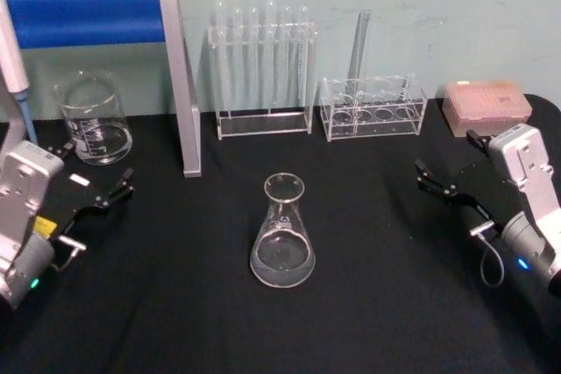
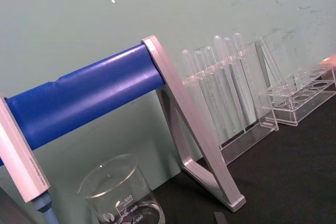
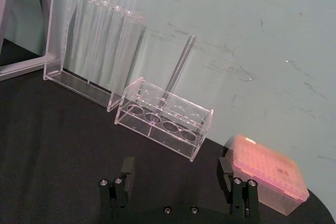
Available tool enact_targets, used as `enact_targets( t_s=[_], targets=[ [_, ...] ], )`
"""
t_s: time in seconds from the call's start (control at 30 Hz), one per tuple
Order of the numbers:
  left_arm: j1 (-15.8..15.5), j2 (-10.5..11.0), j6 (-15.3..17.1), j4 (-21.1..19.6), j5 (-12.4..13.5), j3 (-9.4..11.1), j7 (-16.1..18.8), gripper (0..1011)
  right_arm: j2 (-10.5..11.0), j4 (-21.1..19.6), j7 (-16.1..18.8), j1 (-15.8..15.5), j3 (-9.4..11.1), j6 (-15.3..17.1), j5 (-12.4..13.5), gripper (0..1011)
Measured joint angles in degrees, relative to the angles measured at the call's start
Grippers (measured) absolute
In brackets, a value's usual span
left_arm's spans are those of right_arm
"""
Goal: Grasp the erlenmeyer flask with one hand, shake it three times, then place it back.
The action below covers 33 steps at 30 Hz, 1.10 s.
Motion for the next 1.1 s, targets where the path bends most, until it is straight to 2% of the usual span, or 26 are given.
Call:
enact_targets(
  t_s=[0.9,1.1],
  targets=[
    [0.0,0.0,0.0,0.0,0.0,0.0,0.0,1001,-0.01,0.0,0.12,-0.04,0.08,0.0,0.01,1000],
    [0.0,0.0,0.0,0.0,0.0,0.0,0.0,1001,0.39,-1.63,4.0,-1.08,1.32,0.03,2.16,1000]
  ],
)
